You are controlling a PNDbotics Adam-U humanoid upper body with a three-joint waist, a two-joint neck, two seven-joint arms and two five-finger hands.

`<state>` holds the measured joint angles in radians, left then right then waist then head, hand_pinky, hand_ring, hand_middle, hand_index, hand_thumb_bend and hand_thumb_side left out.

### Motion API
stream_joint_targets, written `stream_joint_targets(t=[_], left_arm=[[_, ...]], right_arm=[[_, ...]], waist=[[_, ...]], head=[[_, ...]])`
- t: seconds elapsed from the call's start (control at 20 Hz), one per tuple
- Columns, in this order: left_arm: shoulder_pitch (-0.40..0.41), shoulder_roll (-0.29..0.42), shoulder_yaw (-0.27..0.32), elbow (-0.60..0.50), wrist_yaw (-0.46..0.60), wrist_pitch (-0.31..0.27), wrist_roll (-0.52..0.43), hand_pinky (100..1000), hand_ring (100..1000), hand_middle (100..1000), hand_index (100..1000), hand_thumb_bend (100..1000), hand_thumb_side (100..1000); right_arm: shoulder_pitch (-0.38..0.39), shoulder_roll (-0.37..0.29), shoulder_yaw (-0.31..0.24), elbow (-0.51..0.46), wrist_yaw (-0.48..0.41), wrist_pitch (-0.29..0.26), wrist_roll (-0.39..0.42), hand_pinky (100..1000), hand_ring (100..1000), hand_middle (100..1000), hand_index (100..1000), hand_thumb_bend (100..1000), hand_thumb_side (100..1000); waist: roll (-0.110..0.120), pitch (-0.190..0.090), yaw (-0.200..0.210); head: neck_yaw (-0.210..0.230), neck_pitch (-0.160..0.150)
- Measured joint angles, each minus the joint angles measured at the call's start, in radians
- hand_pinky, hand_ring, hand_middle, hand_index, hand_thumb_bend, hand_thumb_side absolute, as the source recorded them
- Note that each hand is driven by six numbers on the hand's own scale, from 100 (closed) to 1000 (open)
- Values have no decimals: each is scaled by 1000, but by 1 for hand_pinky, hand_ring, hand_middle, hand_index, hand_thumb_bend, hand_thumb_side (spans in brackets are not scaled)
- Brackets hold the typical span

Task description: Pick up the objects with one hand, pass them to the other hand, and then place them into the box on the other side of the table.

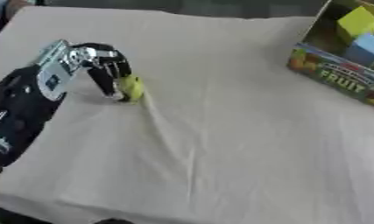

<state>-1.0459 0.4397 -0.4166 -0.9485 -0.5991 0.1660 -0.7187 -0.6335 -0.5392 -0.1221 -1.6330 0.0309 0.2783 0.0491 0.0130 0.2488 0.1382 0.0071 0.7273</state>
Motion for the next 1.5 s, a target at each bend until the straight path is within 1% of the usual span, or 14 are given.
stream_joint_targets(t=[0.2,0.5,0.7,0.9,1.15,1.4,1.5], left_arm=[[0,1,-13,-36,-31,8,5,776,772,712,770,620,100],[0,0,-22,-6,-74,6,-13,778,776,717,771,629,100],[0,-2,-22,20,-81,1,-14,778,770,710,771,607,100],[0,-2,-21,19,-74,1,3,777,762,702,777,589,100],[5,-2,-20,-11,-34,21,18,778,756,692,777,567,130],[7,-4,-21,-20,-8,47,23,774,753,678,749,536,150],[7,-12,-21,-17,-7,56,26,774,749,672,721,485,145]], right_arm=[[0,0,0,0,1,3,3,1000,1000,741,860,100,498],[0,0,0,0,1,4,4,1000,1000,741,861,100,499],[0,0,0,0,1,4,4,1000,1000,741,860,100,497],[0,0,0,0,1,5,5,1000,1000,741,859,100,492],[0,0,0,0,5,8,8,1000,1000,742,858,100,492],[0,0,0,0,7,10,10,1000,1000,742,858,100,494],[0,0,0,0,7,10,10,1000,1000,742,858,100,493]], waist=[[5,0,1],[5,0,1],[5,0,1],[5,0,1],[5,0,1],[5,0,-1],[5,0,-1]], head=[[1,0],[6,0],[9,0],[9,0],[10,0],[12,0],[13,0]])
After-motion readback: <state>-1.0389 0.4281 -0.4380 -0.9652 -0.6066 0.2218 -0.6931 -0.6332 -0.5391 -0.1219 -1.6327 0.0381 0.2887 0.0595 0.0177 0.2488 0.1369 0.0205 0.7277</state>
